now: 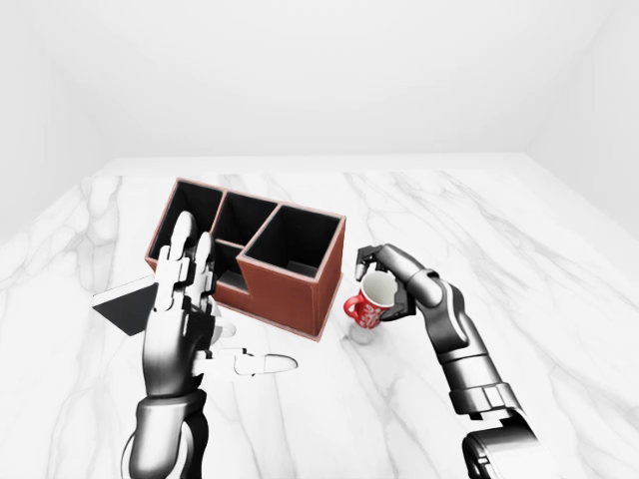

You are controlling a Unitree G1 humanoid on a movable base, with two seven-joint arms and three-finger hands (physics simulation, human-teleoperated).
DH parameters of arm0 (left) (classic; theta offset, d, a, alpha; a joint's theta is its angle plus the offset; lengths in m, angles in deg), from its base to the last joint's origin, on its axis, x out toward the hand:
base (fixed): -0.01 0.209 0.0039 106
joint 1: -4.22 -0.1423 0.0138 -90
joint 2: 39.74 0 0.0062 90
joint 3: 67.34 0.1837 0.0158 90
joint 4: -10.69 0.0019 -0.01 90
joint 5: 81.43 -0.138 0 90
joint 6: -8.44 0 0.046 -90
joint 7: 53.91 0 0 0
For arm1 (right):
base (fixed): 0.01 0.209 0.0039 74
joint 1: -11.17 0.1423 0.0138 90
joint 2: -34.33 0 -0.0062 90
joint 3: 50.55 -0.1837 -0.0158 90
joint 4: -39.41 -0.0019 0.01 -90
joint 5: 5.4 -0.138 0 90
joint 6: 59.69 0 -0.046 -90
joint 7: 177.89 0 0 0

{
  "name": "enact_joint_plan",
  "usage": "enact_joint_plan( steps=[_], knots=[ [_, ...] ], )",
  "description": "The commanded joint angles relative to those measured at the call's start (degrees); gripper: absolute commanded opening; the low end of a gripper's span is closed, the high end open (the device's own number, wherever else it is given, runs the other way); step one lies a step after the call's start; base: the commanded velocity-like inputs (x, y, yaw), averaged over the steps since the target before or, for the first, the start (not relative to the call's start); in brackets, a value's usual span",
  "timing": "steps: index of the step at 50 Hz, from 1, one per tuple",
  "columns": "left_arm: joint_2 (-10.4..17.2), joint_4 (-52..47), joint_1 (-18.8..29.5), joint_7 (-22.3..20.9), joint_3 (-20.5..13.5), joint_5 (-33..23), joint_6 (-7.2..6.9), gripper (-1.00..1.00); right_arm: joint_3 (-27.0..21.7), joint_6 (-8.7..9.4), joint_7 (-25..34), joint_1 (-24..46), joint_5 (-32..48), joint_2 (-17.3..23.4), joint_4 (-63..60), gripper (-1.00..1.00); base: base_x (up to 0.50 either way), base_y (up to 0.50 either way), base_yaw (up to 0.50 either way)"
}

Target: Pick up the red mug and place it to the right of the caddy.

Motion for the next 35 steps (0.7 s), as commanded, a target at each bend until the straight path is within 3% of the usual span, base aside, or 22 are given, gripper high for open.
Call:
enact_joint_plan(
  steps=[1,35],
  knots=[
    [-0.02,-0.49,-0.10,-0.07,-0.20,0.18,0.00,1.00,0.48,0.00,0.12,-0.04,1.28,-0.43,0.46,-1.00,0.00,0.00,0.00],
    [-0.20,-1.46,-0.45,-0.36,-0.38,0.25,0.00,1.00,1.07,0.00,-7.85,4.81,1.37,-1.16,13.67,-1.00,0.00,0.00,0.00]
  ],
)
